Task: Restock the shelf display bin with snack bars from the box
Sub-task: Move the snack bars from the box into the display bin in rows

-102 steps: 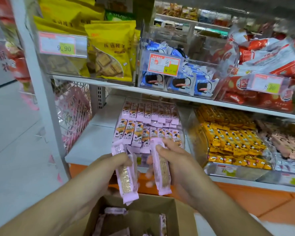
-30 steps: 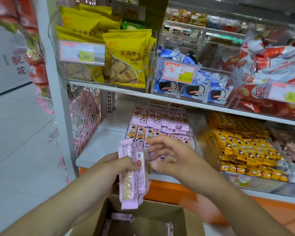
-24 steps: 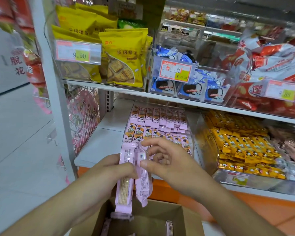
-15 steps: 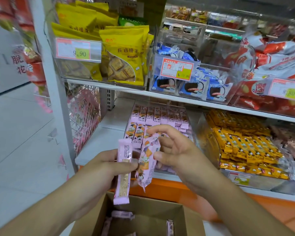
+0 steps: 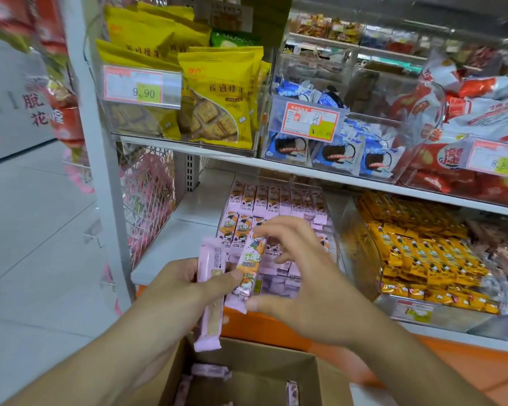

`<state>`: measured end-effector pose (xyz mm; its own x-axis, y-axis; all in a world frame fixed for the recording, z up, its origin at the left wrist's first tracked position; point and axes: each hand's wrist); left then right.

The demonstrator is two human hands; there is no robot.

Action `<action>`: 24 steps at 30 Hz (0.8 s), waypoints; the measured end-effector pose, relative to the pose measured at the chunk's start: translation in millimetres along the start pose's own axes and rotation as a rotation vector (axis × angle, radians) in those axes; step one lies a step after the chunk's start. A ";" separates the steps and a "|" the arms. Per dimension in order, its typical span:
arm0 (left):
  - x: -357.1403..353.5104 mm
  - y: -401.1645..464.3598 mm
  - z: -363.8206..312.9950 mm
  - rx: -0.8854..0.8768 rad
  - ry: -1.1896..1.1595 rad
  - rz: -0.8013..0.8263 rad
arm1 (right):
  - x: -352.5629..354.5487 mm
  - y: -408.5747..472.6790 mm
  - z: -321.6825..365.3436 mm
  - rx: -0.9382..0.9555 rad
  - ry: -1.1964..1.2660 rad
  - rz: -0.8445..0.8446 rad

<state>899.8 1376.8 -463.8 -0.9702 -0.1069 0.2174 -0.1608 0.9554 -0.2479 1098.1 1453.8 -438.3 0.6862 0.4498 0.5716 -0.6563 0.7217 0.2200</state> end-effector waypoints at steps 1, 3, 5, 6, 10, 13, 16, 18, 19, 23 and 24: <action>-1.2 -0.3 -0.5 -0.005 -0.002 -0.008 | -4.2 0.0 -0.6 0.026 -0.059 0.023; -3.1 -0.5 -1.7 -0.020 0.032 -0.030 | -8.3 0.4 -1.9 0.033 -0.088 0.001; -4.6 -0.2 -2.8 -0.024 0.044 -0.028 | -7.6 1.6 -6.0 0.026 -0.060 -0.049; -5.1 -0.2 -3.5 -0.020 0.037 -0.013 | -5.7 2.1 -7.8 0.004 -0.028 -0.071; -7.3 -0.5 -4.9 -0.014 0.062 0.020 | 13.6 7.5 -18.5 -0.113 0.050 -0.163; -7.2 -0.7 -4.8 -0.012 0.098 -0.012 | 33.1 14.5 -38.9 -0.167 -0.032 -0.215; -7.1 -0.9 -5.5 -0.010 0.108 -0.007 | 42.4 24.3 -57.0 -0.275 -0.031 -0.221; -6.8 0.7 -4.2 -0.006 0.132 0.005 | 41.3 32.2 -63.5 -0.311 -0.010 -0.184; -6.5 1.9 -3.7 0.000 0.138 0.009 | 39.1 35.8 -66.8 -0.327 -0.016 -0.156; -7.5 5.4 -4.3 0.075 0.046 0.042 | 30.4 43.3 -75.2 -0.358 -0.058 -0.079; -7.5 6.8 -4.0 0.093 -0.002 0.049 | 30.4 43.1 -76.0 -0.346 -0.068 -0.073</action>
<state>906.7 1385.1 -463.3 -0.9776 -0.0609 0.2014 -0.1289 0.9298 -0.3448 1114.5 1538.6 -471.5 0.6972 0.3626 0.6184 -0.4531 0.8914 -0.0118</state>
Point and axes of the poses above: each hand's wrist, its own y-axis towards the middle knuckle, its own x-axis out of the back of the hand, z = x × y, and after that the axes turned 14 degrees about y, right-handed
